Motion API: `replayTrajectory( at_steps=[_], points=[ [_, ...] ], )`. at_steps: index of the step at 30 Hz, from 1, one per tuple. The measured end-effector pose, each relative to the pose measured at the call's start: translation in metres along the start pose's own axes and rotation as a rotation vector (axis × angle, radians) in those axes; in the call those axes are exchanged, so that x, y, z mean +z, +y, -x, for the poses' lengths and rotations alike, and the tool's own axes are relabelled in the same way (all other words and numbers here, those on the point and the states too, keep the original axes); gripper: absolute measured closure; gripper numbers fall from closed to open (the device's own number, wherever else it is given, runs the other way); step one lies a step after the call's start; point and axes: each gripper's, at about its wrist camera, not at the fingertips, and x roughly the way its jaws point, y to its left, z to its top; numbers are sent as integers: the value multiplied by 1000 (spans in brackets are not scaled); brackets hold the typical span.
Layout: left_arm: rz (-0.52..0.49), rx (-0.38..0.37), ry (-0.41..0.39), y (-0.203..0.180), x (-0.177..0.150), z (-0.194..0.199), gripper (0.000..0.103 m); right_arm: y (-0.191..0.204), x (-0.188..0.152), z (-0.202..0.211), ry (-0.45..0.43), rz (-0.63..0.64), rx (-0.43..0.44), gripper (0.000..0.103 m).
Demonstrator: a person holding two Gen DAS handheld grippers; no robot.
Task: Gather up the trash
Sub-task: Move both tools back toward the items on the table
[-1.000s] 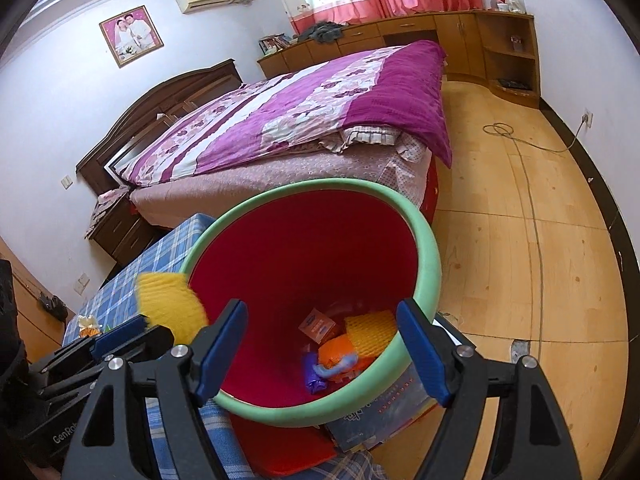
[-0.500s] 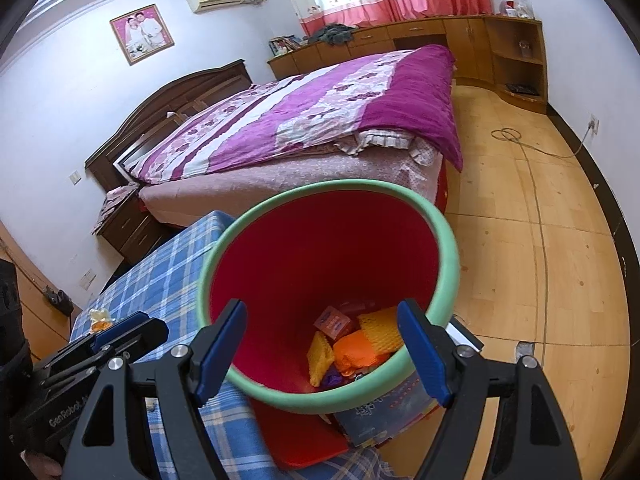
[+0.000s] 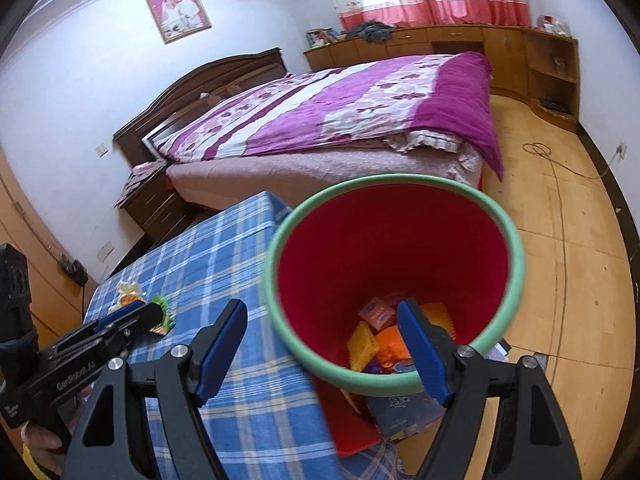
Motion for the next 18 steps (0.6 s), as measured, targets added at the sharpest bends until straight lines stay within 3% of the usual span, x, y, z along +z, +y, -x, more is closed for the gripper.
replayTrajectory(
  at_steps=[13, 18],
  points=[
    [67, 154, 4, 81, -10, 26, 66, 65, -7, -18, 51, 101, 75, 22],
    [83, 196, 26, 112, -15, 32, 58, 88, -12, -29, 76, 136, 99, 22]
  ],
)
